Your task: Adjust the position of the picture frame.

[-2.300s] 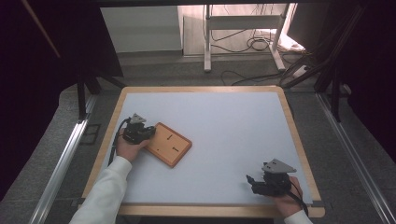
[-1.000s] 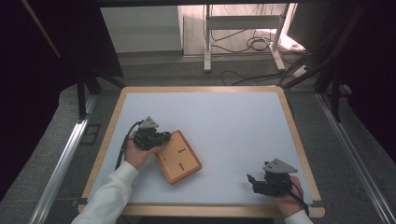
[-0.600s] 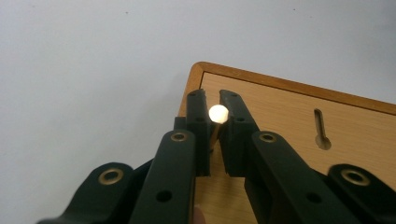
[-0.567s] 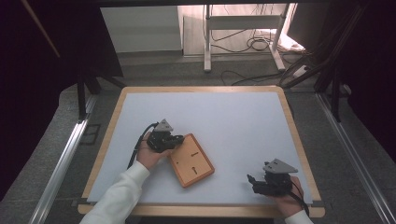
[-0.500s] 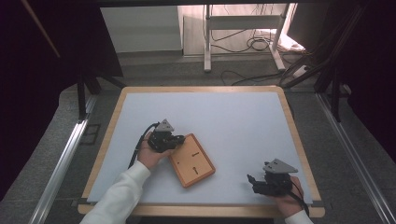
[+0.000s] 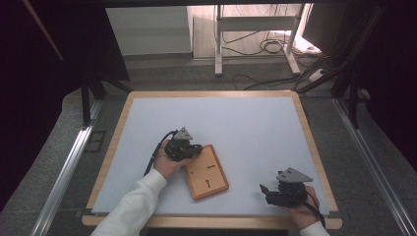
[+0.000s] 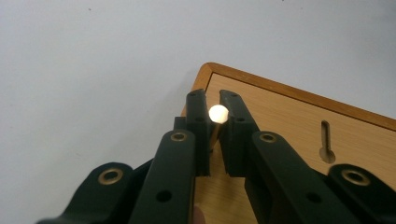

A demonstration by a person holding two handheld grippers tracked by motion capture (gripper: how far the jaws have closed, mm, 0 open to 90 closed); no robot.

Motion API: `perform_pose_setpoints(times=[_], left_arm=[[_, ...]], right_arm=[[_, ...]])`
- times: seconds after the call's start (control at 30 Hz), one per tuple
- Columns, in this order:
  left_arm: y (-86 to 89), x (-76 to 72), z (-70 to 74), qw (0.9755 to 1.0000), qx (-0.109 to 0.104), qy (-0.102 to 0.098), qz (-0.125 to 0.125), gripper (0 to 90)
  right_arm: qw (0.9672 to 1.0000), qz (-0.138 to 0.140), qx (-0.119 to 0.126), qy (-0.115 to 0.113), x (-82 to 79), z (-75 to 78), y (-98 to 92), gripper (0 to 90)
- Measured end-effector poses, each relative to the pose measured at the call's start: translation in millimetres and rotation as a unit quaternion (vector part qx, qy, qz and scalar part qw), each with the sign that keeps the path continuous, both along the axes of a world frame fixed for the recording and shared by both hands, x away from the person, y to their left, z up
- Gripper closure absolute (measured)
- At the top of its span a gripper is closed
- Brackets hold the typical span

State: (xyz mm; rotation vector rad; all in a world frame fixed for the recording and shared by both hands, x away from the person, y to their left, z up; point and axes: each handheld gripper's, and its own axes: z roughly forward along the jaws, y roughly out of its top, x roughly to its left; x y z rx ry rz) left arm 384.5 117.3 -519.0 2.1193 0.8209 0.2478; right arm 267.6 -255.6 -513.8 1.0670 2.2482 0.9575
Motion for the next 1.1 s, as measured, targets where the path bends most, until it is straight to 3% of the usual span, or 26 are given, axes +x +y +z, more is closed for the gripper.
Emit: perform_pose_setpoints(times=[0.07,0.57,0.6,0.67,0.73,0.77,0.83,0.9,0.93,1.03,1.1], left_arm=[[0.7,2.2,-3.4,1.0000,-0.004,0.008,0.000,83.7],[-0.5,4.9,-3.0,1.0000,-0.001,0.006,-0.006,83.3],[3.0,2.6,0.7,0.9998,-0.017,0.002,0.007,78.2],[9.9,-1.5,7.0,0.9993,-0.030,0.000,0.021,64.9],[14.0,-4.0,9.7,0.9994,-0.026,-0.002,0.024,55.8],[23.2,-11.8,14.0,0.9990,-0.003,-0.013,0.043,51.6],[34.9,-19.2,15.2,0.9984,-0.001,-0.009,0.056,45.1],[41.3,-22.1,15.0,0.9982,-0.007,0.000,0.060,42.4],[53.0,-27.2,13.6,0.9977,-0.016,0.014,0.065,41.6],[65.6,-32.7,11.3,0.9968,0.001,0.017,0.078,42.9],[70.6,-35.7,9.8,0.9970,0.009,0.017,0.075,51.9]], right_arm=[[1.0000,0.000,0.000,0.000,0.2,-0.3,-0.2,19.0],[1.0000,0.001,-0.005,0.002,0.1,-1.1,0.7,18.7],[1.0000,0.000,-0.005,0.002,-0.1,-1.0,0.5,18.7],[1.0000,0.001,-0.004,0.001,-0.8,-0.5,0.2,18.6],[1.0000,0.001,-0.004,-0.001,-1.4,-0.1,-0.4,18.5],[1.0000,0.000,-0.004,-0.001,-1.6,-0.1,-0.8,18.5],[1.0000,-0.001,-0.005,-0.001,-1.5,-0.5,-1.2,18.5],[1.0000,-0.001,-0.005,0.000,-1.3,-0.8,-0.6,18.4],[1.0000,-0.001,-0.006,0.000,-1.3,-0.7,-0.1,18.4],[1.0000,0.001,-0.008,-0.001,-1.8,-0.2,1.6,18.3],[1.0000,0.001,-0.009,-0.001,-1.7,-0.3,1.7,18.3]])
